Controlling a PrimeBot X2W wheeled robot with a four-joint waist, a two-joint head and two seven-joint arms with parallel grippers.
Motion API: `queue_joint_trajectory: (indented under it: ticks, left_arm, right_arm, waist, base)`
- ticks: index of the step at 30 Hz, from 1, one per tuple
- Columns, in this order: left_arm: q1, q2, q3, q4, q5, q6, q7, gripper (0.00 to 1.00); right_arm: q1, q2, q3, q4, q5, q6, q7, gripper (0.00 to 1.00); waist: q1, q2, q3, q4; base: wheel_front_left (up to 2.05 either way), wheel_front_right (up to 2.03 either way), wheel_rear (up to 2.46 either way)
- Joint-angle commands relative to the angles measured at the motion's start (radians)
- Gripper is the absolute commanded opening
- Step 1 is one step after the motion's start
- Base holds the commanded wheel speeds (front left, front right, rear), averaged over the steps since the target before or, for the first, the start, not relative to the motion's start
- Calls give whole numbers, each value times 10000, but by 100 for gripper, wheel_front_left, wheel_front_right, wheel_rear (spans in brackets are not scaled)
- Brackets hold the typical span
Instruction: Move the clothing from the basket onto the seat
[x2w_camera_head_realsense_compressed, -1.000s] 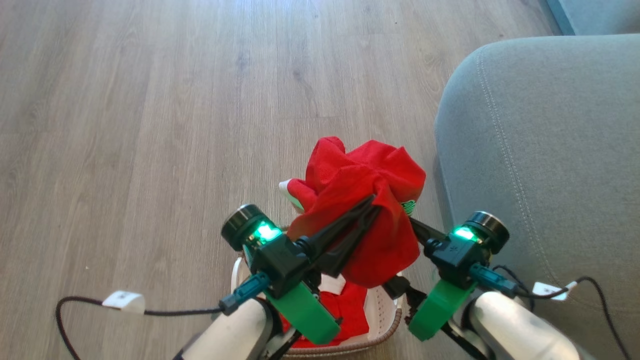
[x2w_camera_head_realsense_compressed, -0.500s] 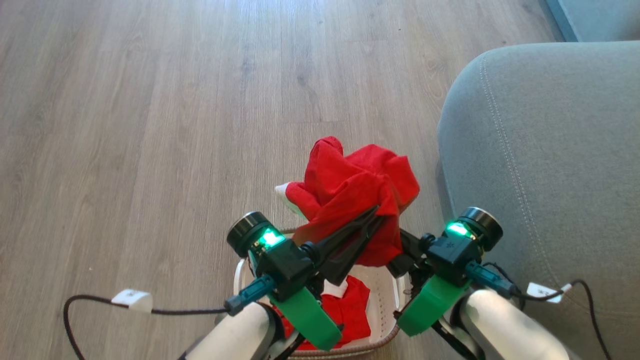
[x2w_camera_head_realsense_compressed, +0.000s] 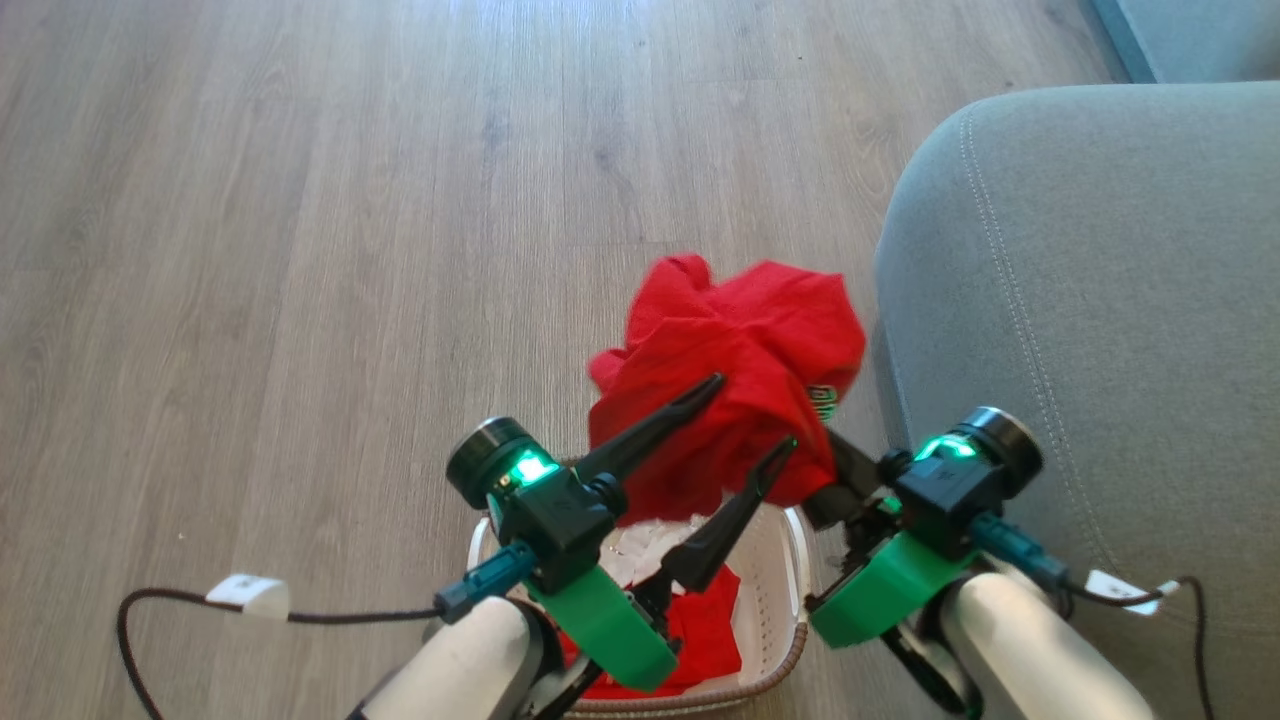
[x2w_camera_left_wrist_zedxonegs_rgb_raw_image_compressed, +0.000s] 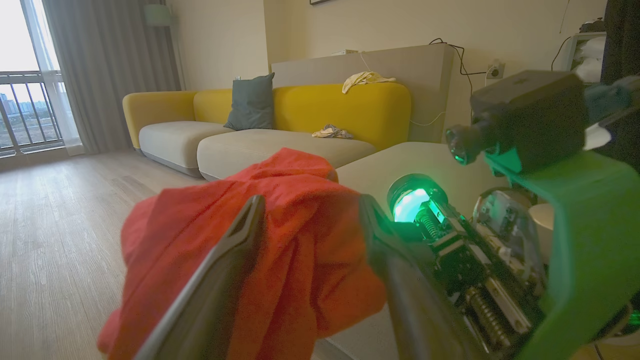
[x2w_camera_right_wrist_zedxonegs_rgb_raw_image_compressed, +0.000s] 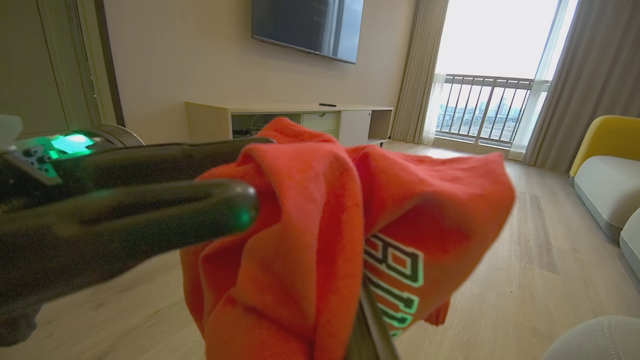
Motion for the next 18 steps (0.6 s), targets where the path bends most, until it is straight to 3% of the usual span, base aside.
queue_joint_trajectory:
  ticks: [1,18]
  left_arm:
    - [-349,5,433,-392,62,-11,-51,100]
    - [409,181,1374,143,553,-11,-51,100]
  right_arm:
    - [-73,163,-132,-377,-90,-2,-65,0]
    - [825,607,-3240,-849,-885,-2,-65,0]
  waist:
    - [0,0,3,-3]
    - [0,0,-12,-162]
  base:
    - [0,0,0]
    - [0,0,0]
